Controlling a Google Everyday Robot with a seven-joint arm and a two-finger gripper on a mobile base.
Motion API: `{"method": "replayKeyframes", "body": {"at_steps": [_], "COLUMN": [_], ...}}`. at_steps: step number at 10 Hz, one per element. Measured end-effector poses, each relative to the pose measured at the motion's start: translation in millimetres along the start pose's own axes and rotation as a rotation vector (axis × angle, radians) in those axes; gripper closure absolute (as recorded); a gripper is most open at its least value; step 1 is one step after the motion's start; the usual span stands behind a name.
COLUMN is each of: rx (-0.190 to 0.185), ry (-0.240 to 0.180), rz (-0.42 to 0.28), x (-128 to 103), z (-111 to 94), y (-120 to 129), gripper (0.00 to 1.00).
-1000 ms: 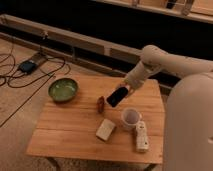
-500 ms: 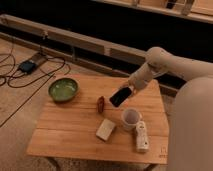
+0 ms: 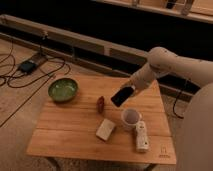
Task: Place the eraser in the ceramic cup
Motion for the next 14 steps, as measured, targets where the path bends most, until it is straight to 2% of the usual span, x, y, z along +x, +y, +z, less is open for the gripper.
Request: {"method": "replayKeyframes", "body": {"at_steps": [2,6,9,11,14], "rx": [0.009,0.068,0.093,0.089,0.085], "ry": [-0.036,-0.110,-0.131,-0.134,-0.149], "rz": [-0.013,-0.018,-0.001,0.011,0.004], "x": [4.5,11.0,7.4,5.4,17.6], "z": [-6.2,-12.6,-13.9,-18.0,-31.3], "y": [-1.6,-11.6,-25.0,-37.0,-46.0], "gripper": [1.00,1.00,1.00,1.00,1.00]}}
